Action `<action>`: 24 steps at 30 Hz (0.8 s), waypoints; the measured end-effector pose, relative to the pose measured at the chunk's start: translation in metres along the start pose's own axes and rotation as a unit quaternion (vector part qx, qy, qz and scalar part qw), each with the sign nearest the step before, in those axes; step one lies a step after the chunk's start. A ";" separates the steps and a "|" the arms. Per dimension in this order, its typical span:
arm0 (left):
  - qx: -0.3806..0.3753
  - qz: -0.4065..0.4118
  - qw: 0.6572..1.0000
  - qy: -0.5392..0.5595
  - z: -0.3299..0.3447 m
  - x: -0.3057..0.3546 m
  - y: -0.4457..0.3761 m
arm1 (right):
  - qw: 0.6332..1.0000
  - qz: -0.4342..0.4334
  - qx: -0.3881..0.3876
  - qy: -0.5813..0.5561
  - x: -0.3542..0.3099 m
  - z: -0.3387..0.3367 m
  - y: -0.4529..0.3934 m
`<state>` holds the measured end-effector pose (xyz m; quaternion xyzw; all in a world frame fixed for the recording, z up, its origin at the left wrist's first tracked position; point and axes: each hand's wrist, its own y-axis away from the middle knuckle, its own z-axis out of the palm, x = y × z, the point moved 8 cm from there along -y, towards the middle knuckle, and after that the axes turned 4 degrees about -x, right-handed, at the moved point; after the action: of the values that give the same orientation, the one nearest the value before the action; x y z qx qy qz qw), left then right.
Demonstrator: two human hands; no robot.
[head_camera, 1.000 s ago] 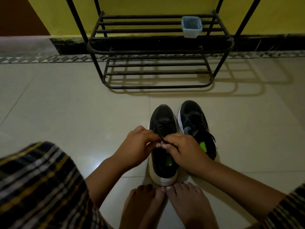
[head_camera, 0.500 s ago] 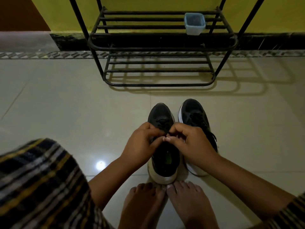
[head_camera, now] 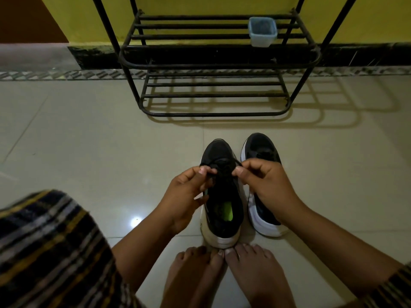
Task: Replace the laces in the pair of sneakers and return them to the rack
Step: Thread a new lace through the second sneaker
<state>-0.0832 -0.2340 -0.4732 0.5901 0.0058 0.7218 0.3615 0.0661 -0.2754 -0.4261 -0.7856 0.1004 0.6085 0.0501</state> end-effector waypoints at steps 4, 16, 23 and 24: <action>0.084 0.029 0.996 0.024 -0.022 0.011 0.001 | 0.975 -0.026 0.057 0.212 -0.009 -0.025 -0.005; 0.280 -0.077 0.954 -0.078 -0.098 -0.035 0.003 | 0.811 0.117 -0.040 0.572 0.021 -0.027 -0.008; 0.241 -0.044 0.915 -0.319 -0.077 -0.031 -0.009 | 0.878 0.013 -0.024 0.478 0.000 -0.011 -0.009; 0.213 0.007 0.907 -0.363 -0.063 -0.022 -0.011 | 0.887 0.017 -0.043 0.460 0.002 -0.004 -0.010</action>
<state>-0.1303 -0.2113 -0.5155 0.8741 0.0239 0.4422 0.1996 0.0727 -0.2667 -0.4278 -0.9769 0.0994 0.1835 -0.0464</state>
